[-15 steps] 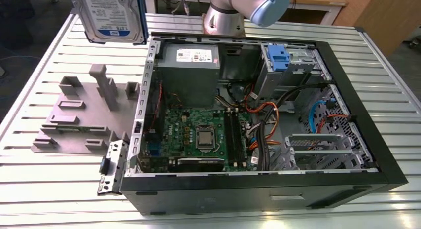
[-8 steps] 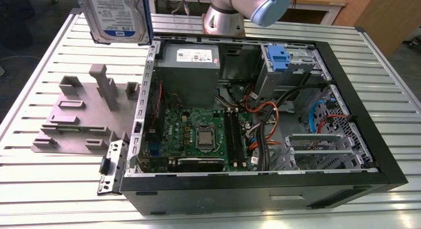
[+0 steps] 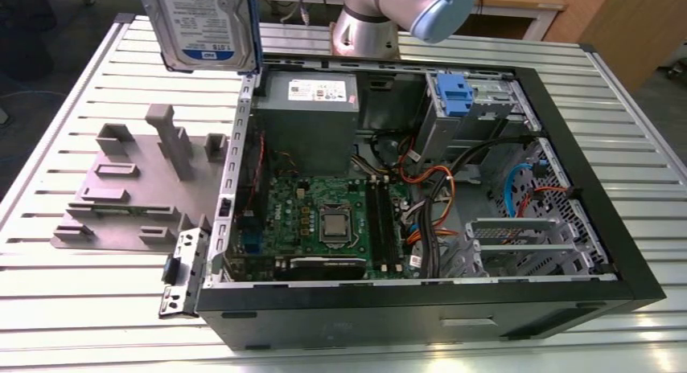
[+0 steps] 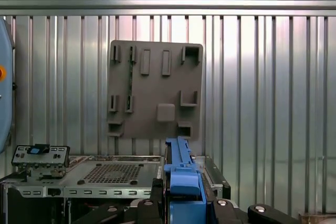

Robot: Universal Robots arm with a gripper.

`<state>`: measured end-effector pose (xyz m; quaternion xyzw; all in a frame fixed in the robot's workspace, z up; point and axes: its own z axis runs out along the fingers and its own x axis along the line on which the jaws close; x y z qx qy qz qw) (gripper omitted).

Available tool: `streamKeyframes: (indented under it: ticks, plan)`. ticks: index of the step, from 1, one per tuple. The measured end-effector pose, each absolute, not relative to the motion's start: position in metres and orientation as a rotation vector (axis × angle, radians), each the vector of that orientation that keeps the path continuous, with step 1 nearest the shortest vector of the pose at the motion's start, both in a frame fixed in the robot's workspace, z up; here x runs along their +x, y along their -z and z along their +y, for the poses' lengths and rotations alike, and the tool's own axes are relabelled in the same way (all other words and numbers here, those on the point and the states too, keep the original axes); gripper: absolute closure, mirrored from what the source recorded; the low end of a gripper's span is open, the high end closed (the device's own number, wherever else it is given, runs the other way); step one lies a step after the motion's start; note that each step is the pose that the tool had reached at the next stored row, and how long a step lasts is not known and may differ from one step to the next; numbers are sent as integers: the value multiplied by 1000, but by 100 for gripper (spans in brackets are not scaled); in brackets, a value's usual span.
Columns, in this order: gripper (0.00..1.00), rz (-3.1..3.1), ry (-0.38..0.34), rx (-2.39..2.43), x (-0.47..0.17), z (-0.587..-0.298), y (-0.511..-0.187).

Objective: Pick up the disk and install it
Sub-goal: 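Pick up the disk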

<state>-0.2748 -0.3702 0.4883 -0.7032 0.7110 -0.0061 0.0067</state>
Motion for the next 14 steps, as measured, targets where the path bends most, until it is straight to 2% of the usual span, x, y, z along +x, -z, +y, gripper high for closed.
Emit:
streamKeyframes:
  ticks: [14]
  plan:
    - [64, 2223, 22, -2198, -249, -370, -488]
